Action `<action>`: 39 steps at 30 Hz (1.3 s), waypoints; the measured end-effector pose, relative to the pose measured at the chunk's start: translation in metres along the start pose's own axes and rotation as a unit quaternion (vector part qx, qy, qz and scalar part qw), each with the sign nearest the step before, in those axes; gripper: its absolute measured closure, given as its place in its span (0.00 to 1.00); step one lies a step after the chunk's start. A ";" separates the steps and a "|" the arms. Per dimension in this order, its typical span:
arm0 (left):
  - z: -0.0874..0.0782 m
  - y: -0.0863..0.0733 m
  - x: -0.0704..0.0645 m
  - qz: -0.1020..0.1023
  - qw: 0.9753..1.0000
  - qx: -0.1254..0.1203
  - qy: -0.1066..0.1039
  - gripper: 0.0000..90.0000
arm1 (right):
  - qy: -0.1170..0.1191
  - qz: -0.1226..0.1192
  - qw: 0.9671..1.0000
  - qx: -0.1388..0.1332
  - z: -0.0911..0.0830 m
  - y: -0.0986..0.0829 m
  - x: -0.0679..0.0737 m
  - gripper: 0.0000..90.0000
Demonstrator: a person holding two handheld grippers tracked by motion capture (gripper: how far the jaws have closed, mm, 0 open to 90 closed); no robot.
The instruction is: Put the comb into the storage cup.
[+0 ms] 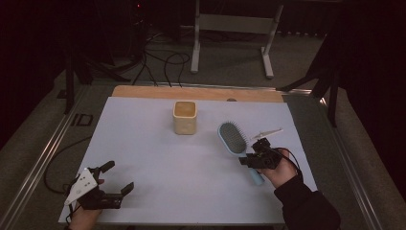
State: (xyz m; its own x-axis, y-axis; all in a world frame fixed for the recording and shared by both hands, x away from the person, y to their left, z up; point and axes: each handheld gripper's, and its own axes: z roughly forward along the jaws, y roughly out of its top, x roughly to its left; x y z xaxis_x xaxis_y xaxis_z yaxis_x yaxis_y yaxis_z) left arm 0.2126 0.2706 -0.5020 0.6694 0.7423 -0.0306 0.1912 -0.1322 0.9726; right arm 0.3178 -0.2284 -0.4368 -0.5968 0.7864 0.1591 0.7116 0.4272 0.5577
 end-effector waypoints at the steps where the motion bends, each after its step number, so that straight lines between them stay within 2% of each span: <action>1: 0.000 0.000 0.000 0.000 1.000 0.000 0.000 0.00 | -0.002 0.001 1.000 -0.004 -0.001 0.001 0.001 0.79; 6: 0.000 0.000 0.000 0.000 1.000 0.000 -0.001 0.00 | 0.001 -0.002 0.999 -0.035 -0.008 0.009 0.001 0.79; 8: 0.000 0.000 0.000 0.000 1.000 0.000 -0.001 0.00 | 0.001 -0.002 0.999 -0.035 -0.008 0.009 0.001 0.79; 9: 0.000 0.000 0.000 0.000 1.000 0.001 -0.001 0.00 | -0.001 -0.005 0.999 -0.051 -0.012 0.013 0.002 0.79; 18: 0.001 0.000 0.000 -0.001 1.000 0.003 -0.001 0.00 | 0.002 -0.015 0.996 -0.092 -0.018 0.028 0.008 0.79; 26: 0.001 0.000 0.000 -0.001 1.000 0.003 -0.002 0.00 | 0.011 -0.027 0.992 -0.121 -0.013 0.045 0.016 0.79; 27: 0.001 0.000 0.000 -0.001 1.000 0.003 -0.003 0.00 | 0.009 -0.028 0.991 -0.133 -0.012 0.048 0.018 0.79; 31: 0.001 0.000 0.000 -0.001 1.000 0.003 -0.003 0.00 | 0.008 -0.029 0.989 -0.143 -0.010 0.051 0.020 0.79; 32: 0.001 0.000 0.000 -0.001 1.000 0.003 -0.003 0.00 | 0.010 -0.029 0.988 -0.152 -0.009 0.057 0.021 0.79; 39: 0.001 -0.001 0.000 -0.001 1.000 0.003 -0.003 0.00 | 0.009 -0.032 0.986 -0.162 -0.005 0.067 0.022 0.79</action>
State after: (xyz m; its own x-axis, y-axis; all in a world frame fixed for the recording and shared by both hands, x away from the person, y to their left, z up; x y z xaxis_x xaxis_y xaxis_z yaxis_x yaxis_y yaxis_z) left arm 0.2130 0.2704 -0.5027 0.6727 0.7391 -0.0348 0.1973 -0.1338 0.9712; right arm 0.3505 -0.1847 -0.3920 -0.6459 0.7527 0.1276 0.5173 0.3086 0.7982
